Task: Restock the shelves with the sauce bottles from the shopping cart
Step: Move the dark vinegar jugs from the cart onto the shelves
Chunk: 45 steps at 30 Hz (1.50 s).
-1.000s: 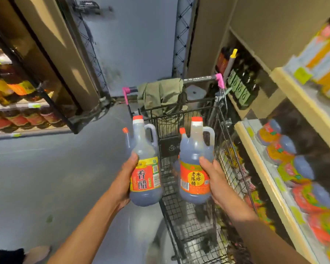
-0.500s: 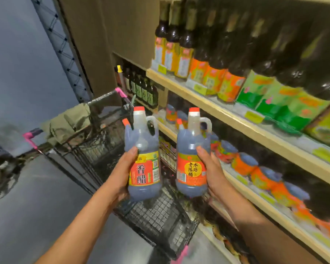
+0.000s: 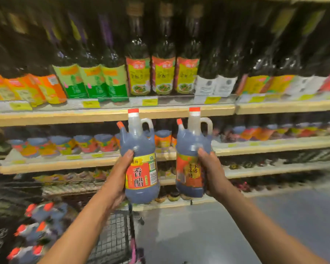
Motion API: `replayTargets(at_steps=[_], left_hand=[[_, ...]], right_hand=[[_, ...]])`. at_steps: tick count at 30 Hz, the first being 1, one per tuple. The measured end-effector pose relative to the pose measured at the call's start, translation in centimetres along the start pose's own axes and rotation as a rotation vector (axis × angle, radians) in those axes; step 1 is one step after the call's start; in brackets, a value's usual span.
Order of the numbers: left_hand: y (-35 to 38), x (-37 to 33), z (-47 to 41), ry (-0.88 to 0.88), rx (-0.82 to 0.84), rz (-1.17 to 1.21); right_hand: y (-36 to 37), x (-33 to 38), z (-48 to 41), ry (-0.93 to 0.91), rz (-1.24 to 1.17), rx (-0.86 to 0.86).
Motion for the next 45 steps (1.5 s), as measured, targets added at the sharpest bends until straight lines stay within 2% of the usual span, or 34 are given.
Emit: replayTargets(at_steps=[9, 14, 21, 25, 31, 45], left_hand=[[17.7, 7.9, -5.5, -0.236, 0.428, -0.120], [28.0, 14.0, -6.3, -0.425, 0.582, -0.150], [40.3, 21.3, -5.0, -0.482, 0.746, -0.329], [45.7, 24.7, -4.9, -0.530, 0.799, -0.344], [53.3, 28.9, -7.7, -0.576, 0.863, -0.382], [73.9, 37.3, -20.6, -0.726, 1.162, -0.498]], right_hand=[[-15.6, 0.5, 13.5, -0.079, -0.052, -0.619], [-23.0, 0.7, 21.9, -0.136, -0.124, -0.832], [-32.1, -0.4, 31.8, -0.118, -0.167, -1.032], [-37.0, -0.5, 34.6, -0.097, -0.201, -1.107], [-43.7, 0.1, 35.8, -0.093, -0.231, -1.203], [-61.4, 3.9, 34.5, -0.179, -0.335, -1.493]])
Point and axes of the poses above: each hand's wrist, its own z-axis away from the middle knuckle, its own y-axis out of the palm, x = y × z, the point moved 1 cm from there along -z, towards the middle knuckle, and after that the axes turned 6 degrees about x, right-handed, at the moved point
